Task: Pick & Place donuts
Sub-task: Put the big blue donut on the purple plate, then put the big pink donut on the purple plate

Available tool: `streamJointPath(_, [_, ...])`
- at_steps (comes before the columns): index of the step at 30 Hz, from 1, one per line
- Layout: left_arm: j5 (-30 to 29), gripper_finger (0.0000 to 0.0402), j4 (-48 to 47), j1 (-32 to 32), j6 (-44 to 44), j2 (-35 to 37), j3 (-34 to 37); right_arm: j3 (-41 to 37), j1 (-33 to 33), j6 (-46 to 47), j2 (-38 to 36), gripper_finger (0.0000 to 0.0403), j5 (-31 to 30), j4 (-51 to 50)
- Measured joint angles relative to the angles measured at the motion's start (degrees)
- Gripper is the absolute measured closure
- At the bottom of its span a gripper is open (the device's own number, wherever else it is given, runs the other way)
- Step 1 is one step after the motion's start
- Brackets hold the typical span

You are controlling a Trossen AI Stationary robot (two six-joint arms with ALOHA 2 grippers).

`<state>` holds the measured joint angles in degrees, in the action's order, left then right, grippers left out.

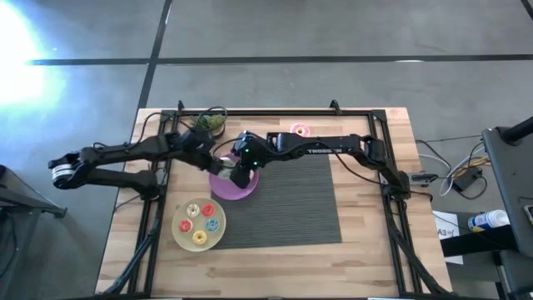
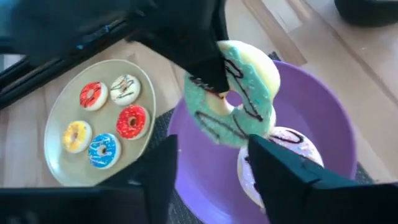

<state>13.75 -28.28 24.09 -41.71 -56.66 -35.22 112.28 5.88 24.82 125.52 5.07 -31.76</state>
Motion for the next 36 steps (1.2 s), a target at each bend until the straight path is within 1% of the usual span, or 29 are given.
streamJointPath(3, [-1.03, 0.0394, -0.86, 1.10, 1.44, -2.47, 0.52, 0.08, -0.01, -2.25, -1.22, 0.0173, -0.57, -2.07])
streamJointPath(5, [-1.08, 0.0394, -0.67, 2.08, 2.45, -4.53, 1.47, 0.10, -0.01, -2.32, -2.34, 0.0154, -1.68, -3.52])
streamJointPath(7, [-1.03, 0.0394, 0.81, 2.68, 3.07, -7.19, 2.44, 0.09, 0.01, -2.34, -3.65, 0.0140, -3.33, -6.15])
streamJointPath(10, [-0.93, 0.0390, 2.69, 3.04, 4.39, -10.76, 3.23, 0.07, 0.01, -2.33, -5.35, 0.0130, -6.17, -10.07])
streamJointPath(16, [-0.94, 0.0369, 3.53, 3.02, 6.98, -15.44, 2.26, -0.01, 0.11, -2.41, -7.94, 0.0134, -10.88, -18.81])
streamJointPath(20, [-1.19, 0.0338, 2.71, 3.01, 7.24, -16.01, 0.94, -1.05, 0.37, -2.28, -8.92, 0.0140, -14.14, -24.19])
streamJointPath(24, [-1.38, 0.0300, 0.90, 3.00, 7.94, -14.74, -0.95, -3.27, 1.12, -1.61, -9.55, 0.0143, -14.73, -28.27])
streamJointPath(27, [-4.28, 0.0275, -2.21, 2.96, 9.73, -13.78, -2.26, -5.64, 1.77, -1.23, -9.96, 0.0143, -16.96, -30.11])
streamJointPath(30, [-7.11, 0.0259, -5.85, 2.98, 11.66, -13.67, -3.12, -8.58, 2.64, -0.04, -11.31, 0.0144, -19.67, -30.51])
streamJointPath(33, [-8.85, 0.0253, -9.72, 2.98, 12.83, -13.50, -4.55, -12.16, 4.68, 1.42, -13.68, 0.0145, -20.26, -30.66])
streamJointPath(36, [-10.83, 0.0252, -13.84, 2.85, 12.86, -11.85, -6.12, -16.65, 8.58, 1.81, -16.40, 0.0145, -20.24, -30.47])
